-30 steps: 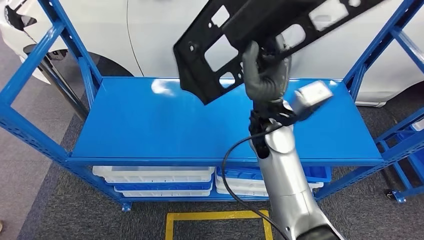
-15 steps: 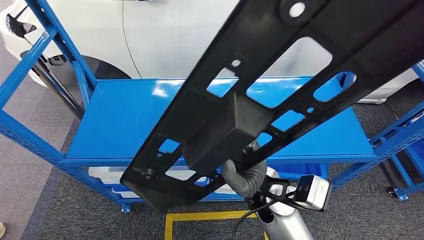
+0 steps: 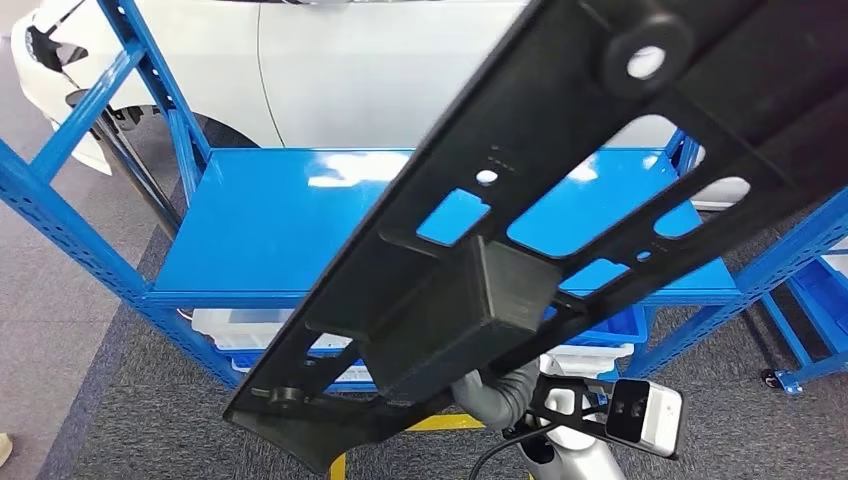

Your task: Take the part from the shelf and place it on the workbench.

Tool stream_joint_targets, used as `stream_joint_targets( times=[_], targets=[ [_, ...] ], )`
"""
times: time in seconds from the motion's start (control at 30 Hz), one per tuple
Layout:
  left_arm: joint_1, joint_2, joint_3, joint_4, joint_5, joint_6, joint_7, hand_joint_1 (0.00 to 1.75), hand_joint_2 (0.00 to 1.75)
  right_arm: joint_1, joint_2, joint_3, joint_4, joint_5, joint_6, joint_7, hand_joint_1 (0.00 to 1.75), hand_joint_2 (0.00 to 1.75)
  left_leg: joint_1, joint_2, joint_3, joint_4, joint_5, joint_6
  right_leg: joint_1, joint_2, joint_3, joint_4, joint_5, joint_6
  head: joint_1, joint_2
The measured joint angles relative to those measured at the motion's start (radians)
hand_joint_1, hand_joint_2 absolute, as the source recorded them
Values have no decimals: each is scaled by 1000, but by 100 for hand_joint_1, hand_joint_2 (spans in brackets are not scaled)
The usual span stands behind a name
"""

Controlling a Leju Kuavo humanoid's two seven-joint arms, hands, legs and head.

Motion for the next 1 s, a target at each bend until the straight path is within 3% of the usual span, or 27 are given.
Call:
stream_joint_targets(
  times=[0.1, 0.13, 0.17, 0.2, 0.27, 0.33, 0.37, 0.47, 0.53, 0.6, 0.63, 0.67, 0.7, 0.77, 0.83, 0.87, 0.9, 0.97, 1.0],
  targets=[
    [0, 0, 2, 0, -5, 0, 5, 0, 175, 20, 1, -29, -32, 6, 24, -1, 175, 175, 0, 5, -36, 0, 30, 11, -5, 1, -45, 168, -147, 12, 0, 0],
    [0, 0, 2, 0, -6, 0, 7, 0, 175, 27, 1, -37, -39, 7, 27, -1, 175, 175, 0, 5, -49, 2, 39, 11, -5, 1, -49, 219, -174, 14, 0, 0],
    [0, 0, 2, 0, -8, 0, 8, 0, 175, 34, 1, -44, -46, 8, 28, -1, 175, 175, 0, 6, -63, 4, 47, 10, -6, 1, -40, 243, -178, 14, 0, 0],
    [0, 0, 2, 0, -10, 0, 10, 0, 175, 39, 1, -51, -51, 9, 29, -1, 175, 175, -1, 6, -76, 6, 55, 9, -6, 1, -13, 231, -164, 13, 0, 0],
    [0, 0, 2, 0, -15, 0, 13, 0, 175, 45, 1, -62, -63, 13, 32, -1, 175, 175, -2, 6, -96, 10, 69, 4, -4, 0, 86, 113, -127, 2, 0, 0],
    [0, -1, 2, 0, -19, -1, 14, 0, 175, 48, 1, -71, -77, 16, 39, -1, 175, 175, -4, 6, -105, 11, 82, -4, 2, 0, 170, -12, -121, -10, 0, 0],
    [0, -1, 2, 0, -20, -1, 14, 0, 175, 49, 1, -75, -83, 16, 41, -1, 175, 175, -4, 6, -106, 10, 88, -10, 6, -1, 188, -42, -126, -15, 0, 0],
    [0, -1, 2, 0, -22, -2, 14, 0, 175, 56, 2, -83, -92, 17, 44, -3, 175, 175, -3, 5, -110, 7, 96, -28, 5, -3, 182, -59, -104, -31, 0, 0],
    [1, -1, 2, 0, -24, -2, 14, 0, 175, 59, 5, -85, -96, 17, 48, -2, 175, 175, -3, 3, -129, 58, 37, -36, -1, -7, 166, -68, -81, -45, 0, 0],
    [0, 1, 2, 0, -27, -2, 14, 0, 175, 65, 8, -91, -102, 16, 55, -2, 175, 175, -2, 3, -162, 175, -59, -43, 0, -8, 140, -67, -61, -51, 0, 0],
    [0, 1, 2, 0, -28, -2, 14, 0, 175, 69, 9, -94, -104, 16, 59, -2, 175, 175, -1, 3, -173, 234, -89, -47, 0, -9, 125, -64, -51, -51, 0, 0],
    [0, 1, 2, 0, -28, -2, 14, 0, 175, 72, 9, -97, -105, 15, 61, -2, 175, 175, -1, 3, -172, 270, -94, -49, 0, -9, 110, -62, -41, -51, 0, 0],
    [0, 2, 2, 0, -28, -2, 14, 0, 175, 74, 9, -99, -105, 13, 64, -2, 175, 175, 0, 3, -155, 274, -78, -50, 1, -9, 93, -58, -31, -49, 0, 0],
    [-2, 2, 2, 0, -29, -3, 14, 0, 175, 76, 9, -101, -105, 8, 66, -2, 175, 175, 1, 3, -74, 184, -26, -49, 0, -9, 62, -47, -13, -44, 0, 0],
    [-7, 3, 2, 0, -29, -3, 14, 0, 175, 75, 9, -105, -106, 3, 69, -1, 175, 175, -1, 1, 19, 49, -23, -41, 2, -8, 41, -37, 1, -34, 0, 0],
    [-8, 4, 1, 0, -29, -3, 14, 0, 175, 74, 9, -107, -107, 1, 70, -1, 175, 175, -4, 0, 43, 7, -32, -35, 3, -9, 37, -33, 8, -28, 0, 0],
    [-9, 4, 1, 0, -30, -3, 14, 0, 175, 74, 9, -109, -107, -1, 72, -1, 175, 175, -6, -2, 50, -11, -38, -29, 4, -9, 35, -33, 16, -22, 0, 0],
    [-7, 4, 1, 0, -31, -4, 15, 0, 175, 74, 9, -113, -107, -2, 76, -1, 175, 175, -4, 0, 34, -13, -22, -14, 4, -8, 29, -34, 25, -10, 0, 0],
    [-7, 3, 1, 0, -31, -4, 16, 0, 175, 75, 8, -117, -107, -3, 78, -1, 175, 175, -2, 2, 23, -13, -10, -6, 3, -6, 20, -22, 7, -5, 0, 0]
  ],
)
